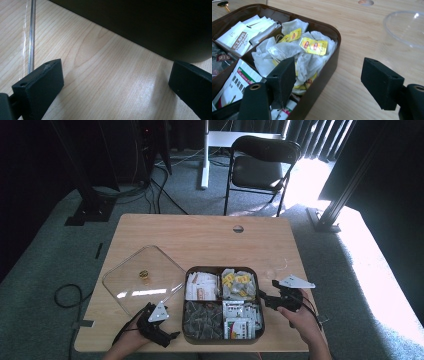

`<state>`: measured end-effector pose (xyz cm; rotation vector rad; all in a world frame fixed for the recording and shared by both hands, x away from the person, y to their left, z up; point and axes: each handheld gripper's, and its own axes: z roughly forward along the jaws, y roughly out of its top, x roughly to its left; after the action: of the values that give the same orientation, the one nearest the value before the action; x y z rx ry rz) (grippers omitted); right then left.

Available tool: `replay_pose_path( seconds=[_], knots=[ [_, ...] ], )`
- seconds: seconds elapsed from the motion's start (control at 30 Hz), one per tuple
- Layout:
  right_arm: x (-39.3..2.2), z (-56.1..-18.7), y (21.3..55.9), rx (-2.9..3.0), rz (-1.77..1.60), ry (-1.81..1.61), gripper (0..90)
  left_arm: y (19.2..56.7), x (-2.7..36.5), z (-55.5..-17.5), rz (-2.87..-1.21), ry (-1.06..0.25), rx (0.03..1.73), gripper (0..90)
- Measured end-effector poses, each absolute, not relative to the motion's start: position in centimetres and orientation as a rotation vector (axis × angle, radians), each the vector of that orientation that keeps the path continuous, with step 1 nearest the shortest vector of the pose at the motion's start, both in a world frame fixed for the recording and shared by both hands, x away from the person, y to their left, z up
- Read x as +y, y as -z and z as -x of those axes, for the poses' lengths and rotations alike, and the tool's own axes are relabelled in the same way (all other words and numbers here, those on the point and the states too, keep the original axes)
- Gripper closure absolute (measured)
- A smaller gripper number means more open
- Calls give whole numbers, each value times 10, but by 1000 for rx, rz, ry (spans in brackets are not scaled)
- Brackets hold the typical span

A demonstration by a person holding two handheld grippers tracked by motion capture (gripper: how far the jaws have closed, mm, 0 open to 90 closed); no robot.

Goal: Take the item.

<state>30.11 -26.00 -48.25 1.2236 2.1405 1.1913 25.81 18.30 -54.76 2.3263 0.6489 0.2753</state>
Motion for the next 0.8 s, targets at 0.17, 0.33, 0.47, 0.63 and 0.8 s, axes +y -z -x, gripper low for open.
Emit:
replay_pose_path(
  seconds=[0.17, 0.33, 0.47, 0.63, 0.8],
  knots=[
    [-252, -305, 480, 2165, -1150, -1203, 315, 548, 183, -258, -2326, -275, 649, 0],
    [-243, -310, 480, 2188, -1102, -1220, 366, 548, 183, -258, -2326, -275, 649, 0],
    [-237, -313, 482, 2239, -1110, -1217, 519, 548, 183, -258, -2326, -275, 649, 0],
    [-228, -317, 485, 2281, -1102, -1199, 522, 548, 183, -258, -2326, -275, 649, 0],
    [-222, -323, 492, 2315, -1082, -1155, 543, 548, 183, -258, -2326, -275, 649, 0]
  ],
)
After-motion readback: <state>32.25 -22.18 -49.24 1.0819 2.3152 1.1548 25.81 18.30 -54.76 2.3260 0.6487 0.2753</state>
